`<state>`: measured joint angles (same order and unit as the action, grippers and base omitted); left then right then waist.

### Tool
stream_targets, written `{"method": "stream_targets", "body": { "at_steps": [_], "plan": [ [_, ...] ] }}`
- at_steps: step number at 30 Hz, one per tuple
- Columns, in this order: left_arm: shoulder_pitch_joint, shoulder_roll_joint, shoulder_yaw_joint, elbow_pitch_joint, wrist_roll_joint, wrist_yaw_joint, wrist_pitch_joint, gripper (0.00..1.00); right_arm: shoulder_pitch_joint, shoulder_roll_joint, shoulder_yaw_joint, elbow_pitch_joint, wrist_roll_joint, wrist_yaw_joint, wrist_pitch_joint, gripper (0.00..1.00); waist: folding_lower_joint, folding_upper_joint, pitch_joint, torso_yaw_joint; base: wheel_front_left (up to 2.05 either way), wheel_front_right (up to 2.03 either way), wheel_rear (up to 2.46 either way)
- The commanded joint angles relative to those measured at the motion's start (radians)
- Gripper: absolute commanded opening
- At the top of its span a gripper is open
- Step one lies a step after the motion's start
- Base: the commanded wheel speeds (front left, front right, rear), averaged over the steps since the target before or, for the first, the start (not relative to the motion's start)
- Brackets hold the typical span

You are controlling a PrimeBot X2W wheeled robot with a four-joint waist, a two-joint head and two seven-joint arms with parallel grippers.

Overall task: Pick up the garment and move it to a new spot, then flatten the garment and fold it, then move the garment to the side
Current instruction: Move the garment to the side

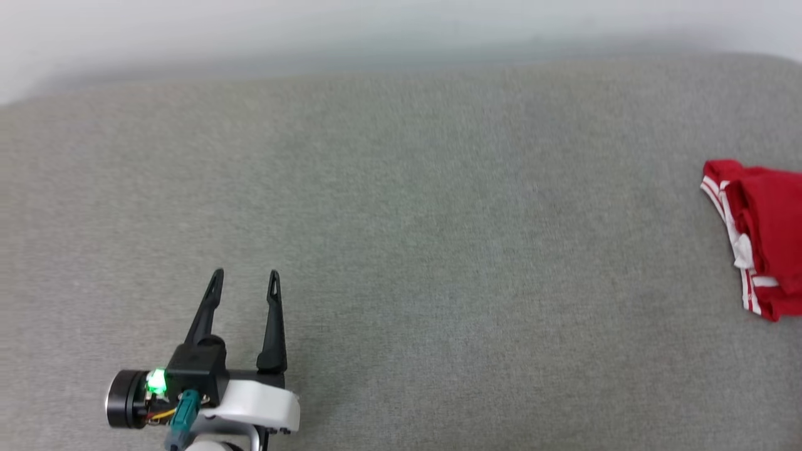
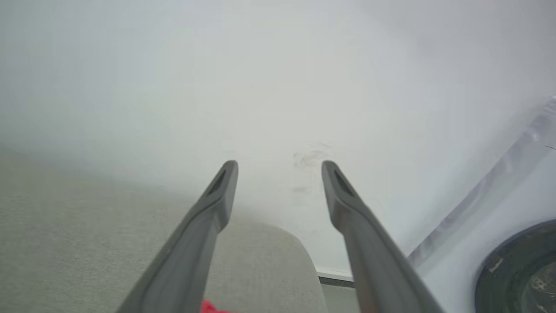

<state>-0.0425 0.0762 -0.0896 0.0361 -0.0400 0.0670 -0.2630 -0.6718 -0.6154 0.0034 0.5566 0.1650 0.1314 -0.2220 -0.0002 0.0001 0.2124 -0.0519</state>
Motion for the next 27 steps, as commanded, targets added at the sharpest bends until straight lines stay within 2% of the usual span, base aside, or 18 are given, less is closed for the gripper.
{"method": "stream_targets", "body": {
  "at_steps": [1, 7, 8, 16, 21, 27],
  "plan": [
    [0.022, -0.004, 0.002, 0.001, -0.002, 0.003, -0.002, 1.00, 0.044, 0.046, -0.020, -0.052, -0.017, -0.002, -0.016, 1.00, 0.0002, -0.0001, -0.052, 0.024, 0.00, 0.00, 0.00],
    [0.059, -0.005, 0.006, 0.005, 0.001, 0.006, -0.002, 1.00, 0.215, 0.202, -0.056, -0.256, -0.063, -0.002, -0.033, 1.00, 0.0002, -0.0001, -0.106, 0.050, 0.00, 0.00, 0.00],
    [0.059, -0.005, 0.006, 0.005, 0.001, 0.006, -0.002, 1.00, 0.215, 0.202, -0.056, -0.256, -0.063, -0.002, -0.033, 1.00, 0.0002, -0.0001, -0.106, 0.050, 0.00, 0.00, 0.00],
    [0.079, -0.007, 0.013, 0.012, -0.002, 0.010, -0.002, 1.00, 0.432, 0.393, -0.069, -0.434, -0.090, -0.001, -0.034, 1.00, 0.0002, -0.0001, -0.139, 0.079, 0.00, 0.00, 0.00],
    [0.094, -0.007, 0.017, 0.019, -0.004, 0.006, -0.002, 1.00, 0.541, 0.468, -0.069, -0.475, -0.076, -0.001, -0.036, 1.00, 0.0002, -0.0001, -0.156, 0.092, 0.00, 0.00, 0.00],
    [0.109, -0.009, 0.018, 0.019, -0.009, -0.003, -0.002, 1.00, 0.638, 0.516, -0.067, -0.493, -0.056, -0.001, -0.040, 1.00, 0.0002, -0.0001, -0.183, 0.101, 0.00, 0.00, 0.00]
  ]
}}
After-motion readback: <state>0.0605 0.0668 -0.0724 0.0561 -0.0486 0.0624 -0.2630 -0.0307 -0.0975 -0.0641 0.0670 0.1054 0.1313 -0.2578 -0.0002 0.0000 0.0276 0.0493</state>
